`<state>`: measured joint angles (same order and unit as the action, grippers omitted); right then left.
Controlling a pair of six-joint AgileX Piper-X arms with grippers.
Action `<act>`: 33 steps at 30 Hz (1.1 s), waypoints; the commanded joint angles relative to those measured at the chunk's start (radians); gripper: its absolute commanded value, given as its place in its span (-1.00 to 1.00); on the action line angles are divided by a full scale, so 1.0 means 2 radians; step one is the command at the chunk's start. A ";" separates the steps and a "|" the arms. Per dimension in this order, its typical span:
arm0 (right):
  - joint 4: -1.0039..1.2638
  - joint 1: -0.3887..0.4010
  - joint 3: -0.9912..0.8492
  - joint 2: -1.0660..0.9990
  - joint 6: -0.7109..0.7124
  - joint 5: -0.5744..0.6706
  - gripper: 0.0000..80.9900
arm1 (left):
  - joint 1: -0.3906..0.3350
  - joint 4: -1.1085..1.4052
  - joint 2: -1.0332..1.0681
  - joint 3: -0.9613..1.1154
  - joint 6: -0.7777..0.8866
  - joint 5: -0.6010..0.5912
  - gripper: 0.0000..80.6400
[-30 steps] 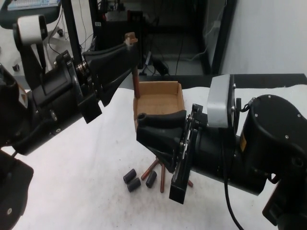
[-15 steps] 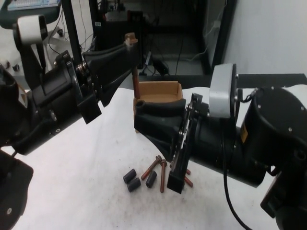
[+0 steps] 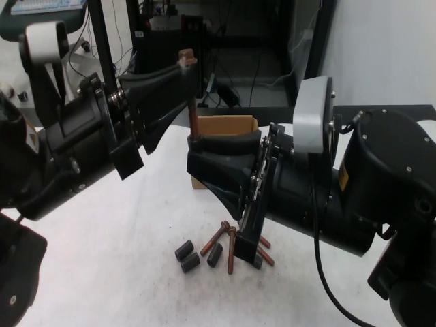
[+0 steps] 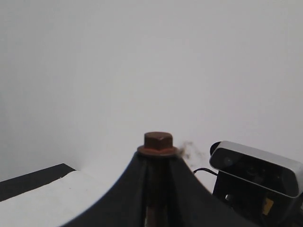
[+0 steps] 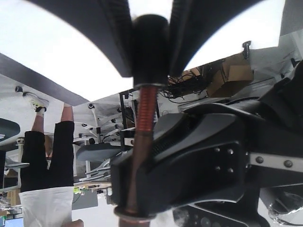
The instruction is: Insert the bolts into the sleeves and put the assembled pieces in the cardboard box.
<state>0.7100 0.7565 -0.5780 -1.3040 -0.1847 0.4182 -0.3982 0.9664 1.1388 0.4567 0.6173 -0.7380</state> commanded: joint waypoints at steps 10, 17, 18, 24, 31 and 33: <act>0.007 -0.025 -0.007 0.002 0.001 0.004 -0.98 | -0.001 -0.072 -0.002 0.006 -0.051 -0.034 -1.00; 0.007 -0.025 -0.007 0.002 0.001 0.004 -0.98 | -0.001 -0.114 -0.002 0.006 -0.070 -0.036 -0.98; 0.007 -0.025 -0.007 0.002 0.001 0.004 -0.98 | -0.001 -0.120 -0.002 0.006 -0.078 -0.038 -0.92; 0.007 -0.025 -0.007 0.002 0.001 0.004 -0.98 | -0.001 -0.139 -0.002 0.006 -0.084 -0.056 -0.08; 0.007 -0.025 -0.007 0.002 0.001 0.022 -0.98 | -0.001 -0.156 -0.002 0.006 -0.082 -0.051 0.26; 0.006 -0.025 -0.007 0.002 0.001 0.026 -0.98 | -0.001 -0.155 -0.002 0.006 -0.082 -0.051 0.26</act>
<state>0.6881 0.7108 -0.5780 -1.3099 -0.1838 0.4568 -0.3982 0.6684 1.1388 0.4682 0.4582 -0.8323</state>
